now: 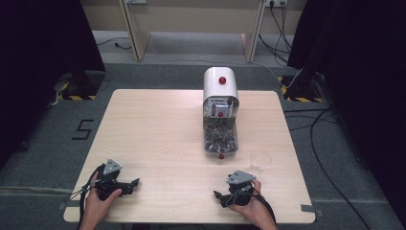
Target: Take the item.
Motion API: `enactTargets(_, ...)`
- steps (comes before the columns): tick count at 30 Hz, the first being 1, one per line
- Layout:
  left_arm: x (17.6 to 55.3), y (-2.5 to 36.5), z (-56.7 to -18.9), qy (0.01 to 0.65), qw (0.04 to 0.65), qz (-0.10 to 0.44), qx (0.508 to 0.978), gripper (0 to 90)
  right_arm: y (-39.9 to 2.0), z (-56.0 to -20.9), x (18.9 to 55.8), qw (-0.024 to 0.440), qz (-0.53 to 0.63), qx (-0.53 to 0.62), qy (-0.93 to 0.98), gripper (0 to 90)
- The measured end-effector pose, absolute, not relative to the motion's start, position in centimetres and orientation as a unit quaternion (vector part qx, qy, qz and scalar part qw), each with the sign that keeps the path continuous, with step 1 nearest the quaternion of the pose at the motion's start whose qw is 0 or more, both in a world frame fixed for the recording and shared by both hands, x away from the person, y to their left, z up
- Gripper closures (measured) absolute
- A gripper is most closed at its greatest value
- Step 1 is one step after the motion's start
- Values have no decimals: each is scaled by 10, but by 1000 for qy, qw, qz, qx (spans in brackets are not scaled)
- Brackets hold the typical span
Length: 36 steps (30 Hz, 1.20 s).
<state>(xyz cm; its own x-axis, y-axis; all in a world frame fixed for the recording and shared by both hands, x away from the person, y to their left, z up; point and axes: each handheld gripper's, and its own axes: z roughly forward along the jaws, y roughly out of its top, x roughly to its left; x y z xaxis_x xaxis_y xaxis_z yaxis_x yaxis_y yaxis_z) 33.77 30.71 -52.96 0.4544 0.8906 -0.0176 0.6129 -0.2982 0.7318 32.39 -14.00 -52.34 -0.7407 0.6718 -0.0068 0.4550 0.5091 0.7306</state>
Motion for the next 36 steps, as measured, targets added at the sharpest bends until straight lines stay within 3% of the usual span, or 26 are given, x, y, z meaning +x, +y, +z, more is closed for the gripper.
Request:
enactTargets(16, 338, 307, -530, 482, 344, 202, 780, 0, -140, -523, 325, 146, 371, 326, 857, 188)
enactTargets(19, 338, 307, -530, 482, 344, 201, 780, 0, -140, -523, 326, 146, 372, 329, 856, 222)
enactTargets(20, 338, 307, -530, 482, 344, 202, 780, 0, -141, -523, 327, 155, 375, 338, 849, 261)
enactTargets(36, 338, 307, -530, 482, 344, 201, 780, 0, -135, -504, 334, 199, 399, 331, 831, 307)
